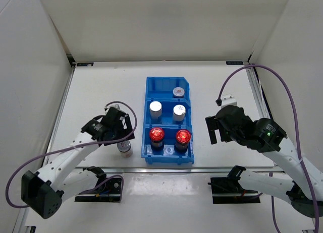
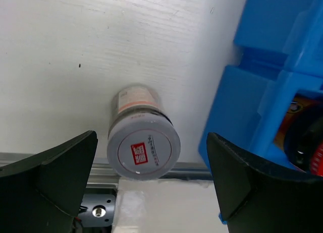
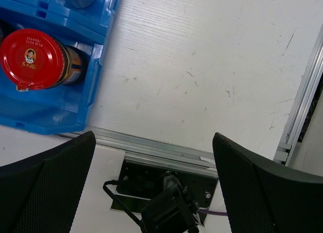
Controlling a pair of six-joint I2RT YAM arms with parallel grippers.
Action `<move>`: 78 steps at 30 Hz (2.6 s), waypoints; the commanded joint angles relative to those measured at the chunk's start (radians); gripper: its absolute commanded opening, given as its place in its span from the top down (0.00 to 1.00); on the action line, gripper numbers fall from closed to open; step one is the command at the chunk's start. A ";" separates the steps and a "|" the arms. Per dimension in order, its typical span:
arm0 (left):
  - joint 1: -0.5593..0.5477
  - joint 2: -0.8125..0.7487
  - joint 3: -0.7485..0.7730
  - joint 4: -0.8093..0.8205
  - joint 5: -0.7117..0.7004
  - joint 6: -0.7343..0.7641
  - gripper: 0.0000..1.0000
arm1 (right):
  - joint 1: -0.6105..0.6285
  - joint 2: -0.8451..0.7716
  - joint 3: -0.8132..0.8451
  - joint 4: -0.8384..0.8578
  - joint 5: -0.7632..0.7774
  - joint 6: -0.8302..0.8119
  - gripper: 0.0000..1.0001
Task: Organize the condiment bottles
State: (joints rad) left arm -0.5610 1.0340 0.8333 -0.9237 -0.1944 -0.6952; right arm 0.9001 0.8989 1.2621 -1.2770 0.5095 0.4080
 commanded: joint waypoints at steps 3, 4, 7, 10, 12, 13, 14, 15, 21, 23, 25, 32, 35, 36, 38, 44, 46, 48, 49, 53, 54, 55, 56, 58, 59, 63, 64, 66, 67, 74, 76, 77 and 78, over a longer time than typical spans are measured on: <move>-0.004 -0.114 -0.028 -0.009 -0.005 -0.122 0.00 | 0.006 0.003 0.003 0.025 -0.005 -0.011 0.00; -0.004 -0.114 -0.037 0.005 0.006 -0.133 0.00 | 0.006 0.003 0.003 0.025 -0.005 -0.011 0.00; -0.004 -0.092 -0.078 0.048 0.052 -0.142 0.00 | 0.006 0.003 0.003 0.025 -0.005 -0.011 0.00; -0.004 -0.068 -0.117 0.057 0.061 -0.162 0.03 | 0.006 0.003 0.003 0.025 -0.005 -0.011 0.00; -0.004 -0.068 -0.132 0.057 0.061 -0.173 0.03 | 0.006 0.003 0.003 0.025 -0.005 -0.011 0.00; -0.004 -0.068 -0.144 0.057 0.061 -0.173 0.04 | 0.006 0.003 0.003 0.025 -0.005 -0.011 0.00; -0.004 -0.068 -0.145 0.057 0.061 -0.173 0.04 | 0.006 0.003 0.003 0.025 -0.005 -0.011 0.00; -0.004 -0.078 -0.154 0.057 0.061 -0.173 0.06 | 0.006 0.003 0.003 0.025 -0.005 -0.011 0.00; -0.004 -0.098 -0.097 0.066 0.052 -0.146 0.38 | 0.006 0.012 0.003 0.025 -0.005 -0.011 0.00; -0.004 -0.089 -0.002 0.023 0.014 -0.107 0.50 | 0.006 0.012 0.003 0.025 -0.005 -0.011 0.00; -0.004 -0.068 0.080 0.000 -0.026 -0.069 0.59 | 0.006 0.012 0.003 0.025 -0.005 -0.011 0.00; -0.004 0.197 0.698 -0.101 -0.129 0.135 0.78 | 0.006 0.012 0.003 0.025 -0.005 -0.011 0.00; 0.021 0.346 0.896 -0.026 -0.035 0.250 0.78 | 0.006 0.012 0.003 0.025 -0.005 -0.011 0.00; 0.030 0.433 0.943 -0.012 0.020 0.285 0.78 | 0.006 0.012 0.003 0.025 -0.005 -0.011 0.00; 0.039 0.527 1.030 -0.001 0.058 0.298 0.78 | 0.006 0.012 0.003 0.025 -0.005 -0.011 0.00; 0.061 0.895 1.323 0.043 0.128 0.321 0.80 | 0.006 0.012 0.003 0.025 -0.005 -0.011 0.00; 0.061 0.966 1.374 0.057 0.144 0.330 0.80 | 0.006 0.012 0.003 0.025 -0.005 -0.011 0.00; 0.061 1.035 1.450 0.057 0.153 0.330 0.77 | 0.006 0.012 0.003 0.025 -0.005 -0.011 0.00; 0.070 1.095 1.471 0.066 0.164 0.330 0.72 | 0.006 0.012 0.003 0.025 -0.005 -0.011 0.00; 0.079 1.193 1.494 0.100 0.182 0.330 0.63 | 0.006 0.012 0.003 0.025 -0.005 -0.011 0.00; 0.079 1.210 1.494 0.100 0.182 0.330 0.62 | 0.006 0.012 0.003 0.025 -0.005 -0.011 0.00; 0.079 1.238 1.483 0.100 0.182 0.330 0.59 | 0.006 0.021 0.003 0.025 -0.005 -0.011 0.00; 0.079 1.248 1.483 0.111 0.182 0.330 0.57 | 0.006 0.021 0.003 0.025 -0.005 -0.011 0.00; 0.079 1.270 1.451 0.132 0.182 0.330 0.49 | 0.006 0.011 0.003 0.025 -0.005 -0.011 0.00; 0.079 1.270 1.439 0.143 0.182 0.330 0.47 | 0.006 0.011 0.003 0.025 0.009 -0.011 0.00; 0.079 1.270 1.417 0.145 0.173 0.330 0.12 | 0.006 0.011 0.003 0.025 0.009 -0.001 0.00; 0.079 1.270 1.417 0.144 0.173 0.330 0.00 | 0.006 0.011 0.003 0.025 0.009 -0.001 0.00; 0.079 1.256 1.417 0.154 0.150 0.330 0.00 | 0.006 0.023 0.003 0.025 0.009 -0.001 0.00; 0.079 1.244 1.417 0.154 0.139 0.339 0.00 | 0.006 0.023 0.003 0.025 -0.002 -0.001 0.00; 0.079 1.102 1.437 0.025 0.020 0.348 0.00 | 0.006 0.058 -0.007 0.025 0.027 -0.005 0.00; 0.067 0.982 1.387 0.014 -0.066 0.384 0.00 | 0.006 0.042 -0.007 0.034 0.043 0.008 0.00; 0.067 0.933 1.350 0.014 -0.086 0.394 0.00 | 0.006 0.017 -0.027 0.034 0.059 0.020 0.00; 0.067 0.834 1.261 0.014 -0.095 0.416 0.00 | 0.006 0.005 -0.027 0.034 0.060 0.029 0.00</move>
State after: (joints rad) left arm -0.4877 2.1551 2.1731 -0.8776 -0.1848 -0.3328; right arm 0.9001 0.9501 1.2469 -1.2602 0.5213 0.4126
